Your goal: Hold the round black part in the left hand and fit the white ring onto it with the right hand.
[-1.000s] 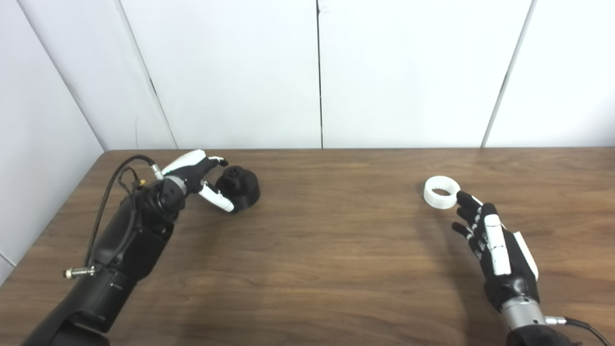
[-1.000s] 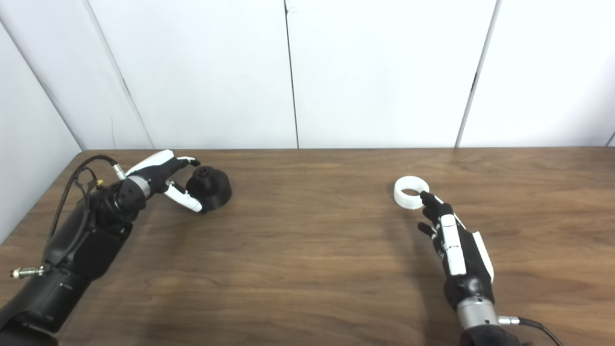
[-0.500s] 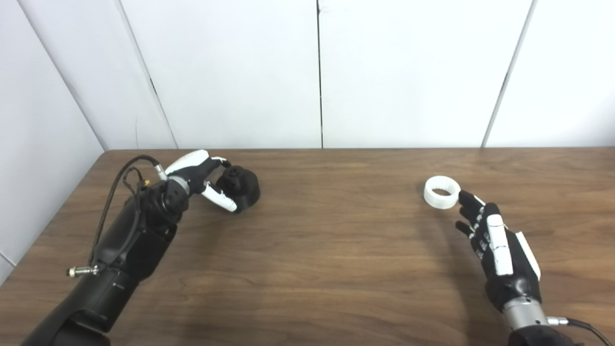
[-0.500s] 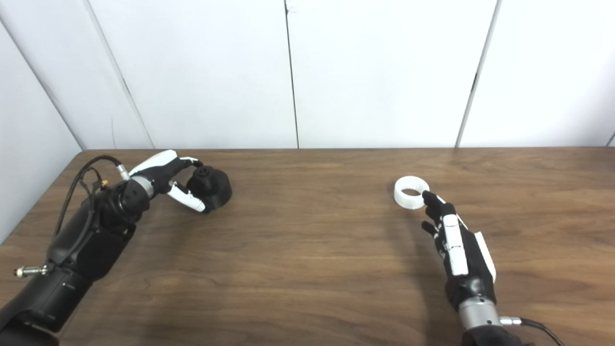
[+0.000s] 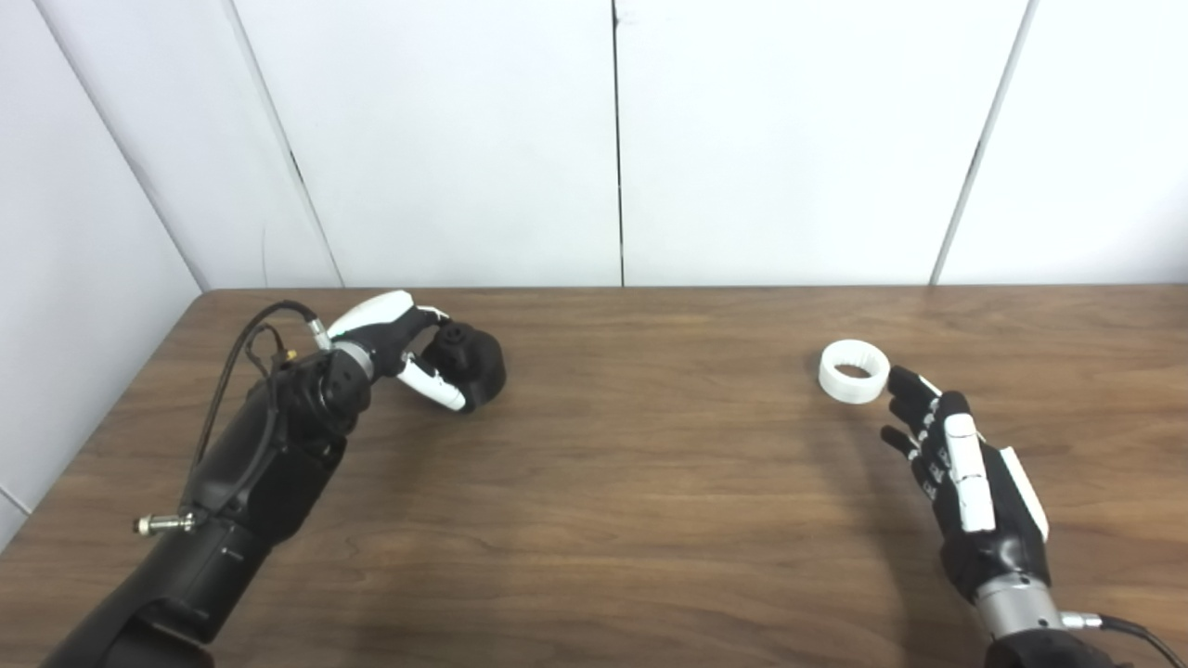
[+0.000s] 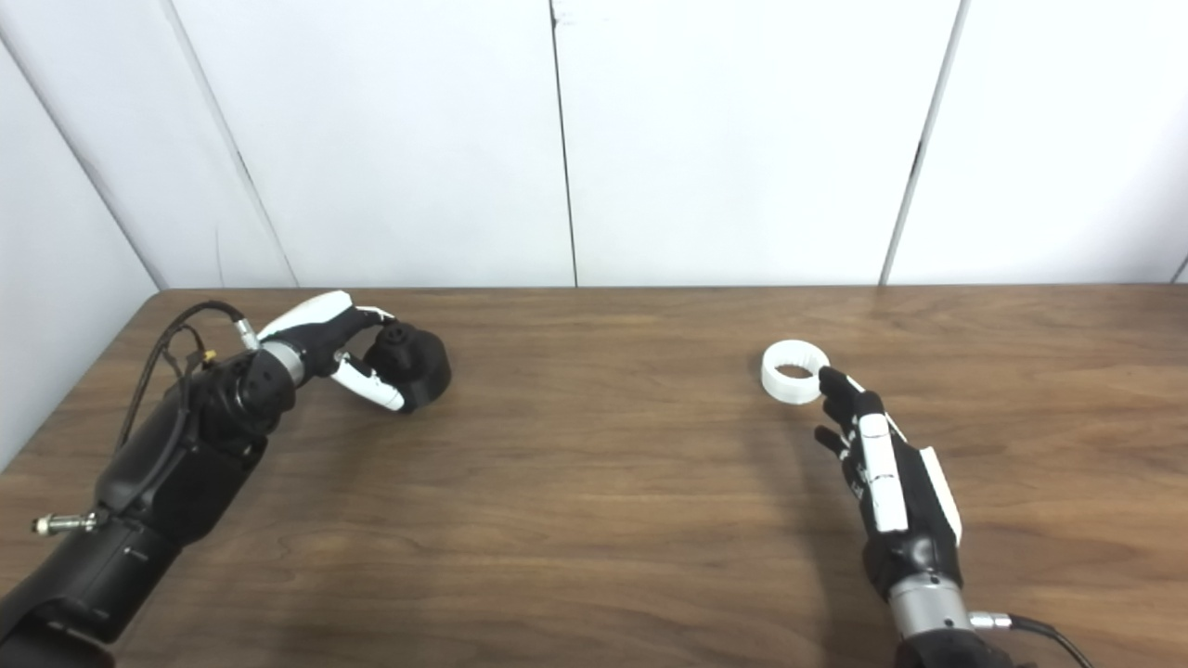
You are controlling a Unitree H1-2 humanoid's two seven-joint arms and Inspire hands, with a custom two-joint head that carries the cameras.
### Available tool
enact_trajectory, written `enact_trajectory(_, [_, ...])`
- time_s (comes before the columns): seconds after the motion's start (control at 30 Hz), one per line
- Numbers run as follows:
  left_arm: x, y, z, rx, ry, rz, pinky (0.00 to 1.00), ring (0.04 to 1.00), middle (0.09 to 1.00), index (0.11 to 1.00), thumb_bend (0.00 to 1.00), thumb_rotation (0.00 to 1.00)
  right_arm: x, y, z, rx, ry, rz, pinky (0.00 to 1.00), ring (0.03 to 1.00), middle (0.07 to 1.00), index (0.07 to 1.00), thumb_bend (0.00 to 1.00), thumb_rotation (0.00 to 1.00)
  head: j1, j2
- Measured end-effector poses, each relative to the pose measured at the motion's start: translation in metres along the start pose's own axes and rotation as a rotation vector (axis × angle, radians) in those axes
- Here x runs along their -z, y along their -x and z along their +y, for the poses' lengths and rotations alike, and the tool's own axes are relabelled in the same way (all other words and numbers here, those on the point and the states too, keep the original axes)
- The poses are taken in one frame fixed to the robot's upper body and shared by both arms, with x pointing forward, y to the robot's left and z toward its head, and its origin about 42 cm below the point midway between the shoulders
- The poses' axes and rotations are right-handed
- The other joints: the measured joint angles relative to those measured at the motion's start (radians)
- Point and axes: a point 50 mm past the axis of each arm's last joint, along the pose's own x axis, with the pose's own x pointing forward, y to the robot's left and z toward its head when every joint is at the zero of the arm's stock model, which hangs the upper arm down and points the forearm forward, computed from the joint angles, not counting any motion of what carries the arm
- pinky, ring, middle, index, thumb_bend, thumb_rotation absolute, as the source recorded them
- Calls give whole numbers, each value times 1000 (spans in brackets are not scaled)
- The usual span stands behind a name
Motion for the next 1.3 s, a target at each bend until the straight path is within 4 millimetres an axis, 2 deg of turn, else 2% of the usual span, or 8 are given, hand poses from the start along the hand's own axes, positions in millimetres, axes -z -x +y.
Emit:
enact_trajectory(0.7, [-1, -3, -6, -31, -28, -24, 926, 1000, 965, 760, 864, 171, -4, 3, -5, -8, -2, -12, 913, 950, 908, 867, 560, 1000, -6, 0])
enact_trajectory(1.3, [-5, 5, -14, -33, -32, -54, 862, 1000, 947, 737, 866, 195, -4, 3, -5, -21, -8, -14, 919, 950, 906, 869, 544, 1000, 0, 5])
